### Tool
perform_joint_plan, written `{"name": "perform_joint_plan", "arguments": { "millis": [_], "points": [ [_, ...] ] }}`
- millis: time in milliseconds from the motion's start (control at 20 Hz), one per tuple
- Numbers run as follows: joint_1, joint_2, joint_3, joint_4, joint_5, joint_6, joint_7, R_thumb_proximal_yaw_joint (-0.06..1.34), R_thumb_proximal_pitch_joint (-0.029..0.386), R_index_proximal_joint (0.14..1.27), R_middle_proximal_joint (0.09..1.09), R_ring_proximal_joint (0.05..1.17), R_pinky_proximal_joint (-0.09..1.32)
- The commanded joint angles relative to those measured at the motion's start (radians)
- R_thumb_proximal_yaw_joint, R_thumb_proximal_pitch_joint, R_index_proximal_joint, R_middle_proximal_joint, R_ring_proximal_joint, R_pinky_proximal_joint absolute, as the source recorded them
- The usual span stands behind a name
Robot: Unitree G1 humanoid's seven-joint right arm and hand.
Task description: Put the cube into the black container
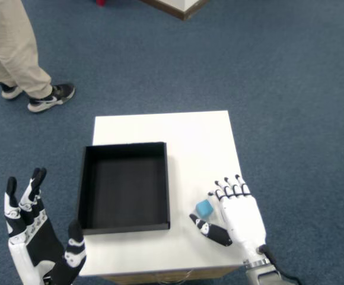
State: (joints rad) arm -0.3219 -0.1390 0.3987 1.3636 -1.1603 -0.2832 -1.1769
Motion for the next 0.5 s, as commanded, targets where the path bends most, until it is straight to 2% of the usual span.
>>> {"name": "perform_joint_plan", "arguments": {
  "millis": [50,500],
  "points": [
    [-0.033,-0.007,-0.01,-0.034,-0.009,-0.025,-0.064,0.31,-0.016,0.62,0.32,0.26,0.1],
    [-0.013,-0.002,-0.026,-0.029,-0.056,-0.012,-0.059,0.29,-0.015,0.65,0.33,0.27,0.12]
  ]
}}
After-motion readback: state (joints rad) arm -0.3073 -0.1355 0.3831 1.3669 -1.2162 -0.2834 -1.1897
